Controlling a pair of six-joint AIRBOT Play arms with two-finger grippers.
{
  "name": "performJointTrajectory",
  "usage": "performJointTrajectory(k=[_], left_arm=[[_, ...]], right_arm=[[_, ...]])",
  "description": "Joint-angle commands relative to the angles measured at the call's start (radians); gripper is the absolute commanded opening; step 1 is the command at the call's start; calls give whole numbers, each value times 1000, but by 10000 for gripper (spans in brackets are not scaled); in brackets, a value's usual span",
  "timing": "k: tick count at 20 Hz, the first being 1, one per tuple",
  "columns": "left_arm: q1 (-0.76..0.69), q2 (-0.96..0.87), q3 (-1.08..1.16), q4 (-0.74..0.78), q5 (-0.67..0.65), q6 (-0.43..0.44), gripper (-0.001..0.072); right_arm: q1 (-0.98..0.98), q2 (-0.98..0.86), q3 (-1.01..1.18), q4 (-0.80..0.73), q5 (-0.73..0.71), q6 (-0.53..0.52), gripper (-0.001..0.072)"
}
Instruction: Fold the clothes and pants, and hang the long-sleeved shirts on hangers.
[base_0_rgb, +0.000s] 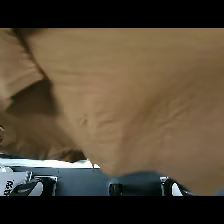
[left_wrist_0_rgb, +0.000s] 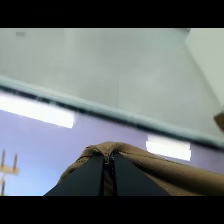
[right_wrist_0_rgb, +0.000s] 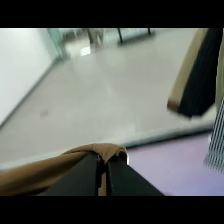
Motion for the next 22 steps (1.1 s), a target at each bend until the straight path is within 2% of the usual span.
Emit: performJointTrajectory(k=[1,3,6,11,13,15,18,22], left_arm=[[0,-95,-130,-125,-17,96,23],[-2,-196,-219,-185,-3,147,23],[-33,-403,-313,-206,75,228,23],[-109,-800,-320,-243,305,245,23],[-117,-910,-319,-254,405,245,23],[-116,-974,-309,-254,447,246,23],[-115,-990,-305,-254,423,294,23],[-102,-983,-305,-250,251,301,22]], right_arm=[[0,-210,-5,55,229,17,30],[0,-358,-34,49,290,-10,30],[0,-583,-89,45,253,-31,30],[35,-906,-95,45,46,-42,30],[55,-978,-95,32,-54,-41,30],[61,-1018,-95,28,-136,-36,30],[61,-1032,-95,1,-142,-22,30],[61,-1032,-96,-96,10,-9,30]])
